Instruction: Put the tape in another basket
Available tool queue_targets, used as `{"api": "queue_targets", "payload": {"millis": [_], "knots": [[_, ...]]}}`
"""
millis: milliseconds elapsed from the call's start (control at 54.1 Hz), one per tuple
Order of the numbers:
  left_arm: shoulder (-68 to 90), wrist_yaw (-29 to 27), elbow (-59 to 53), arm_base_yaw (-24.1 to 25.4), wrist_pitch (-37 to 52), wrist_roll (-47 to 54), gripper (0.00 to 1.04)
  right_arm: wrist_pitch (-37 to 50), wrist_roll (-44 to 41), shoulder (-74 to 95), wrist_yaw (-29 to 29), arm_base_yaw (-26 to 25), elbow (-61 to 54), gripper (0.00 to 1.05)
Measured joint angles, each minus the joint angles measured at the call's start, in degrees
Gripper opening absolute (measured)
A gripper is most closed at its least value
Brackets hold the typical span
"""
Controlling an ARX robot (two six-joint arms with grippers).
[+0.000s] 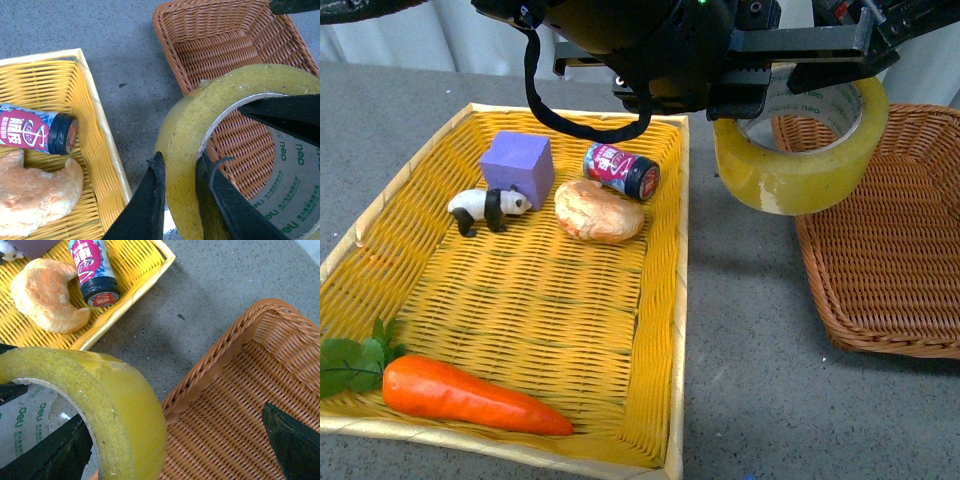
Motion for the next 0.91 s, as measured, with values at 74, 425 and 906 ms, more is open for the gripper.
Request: {"api": "queue_targets", "payload": {"millis": [74, 425, 906], "knots": [[0.0, -0.13, 0.13, 0.0, 0.0, -0.02, 0.14, -0.26, -0.7, 0.26, 0.02, -0.04, 0.61, 0.96], [0.0, -0.57, 0.13, 0.04, 0.02, -0.13, 0.14, -1.29, -2.03, 1.03, -1.2, 0.72, 0.85, 0.53], [0.0, -0.81, 0.87, 0.2, 0.33, -0.17, 0.14, -1.64, -4.11, 1.31, -1.09, 1.38, 0.85, 0.17]]}}
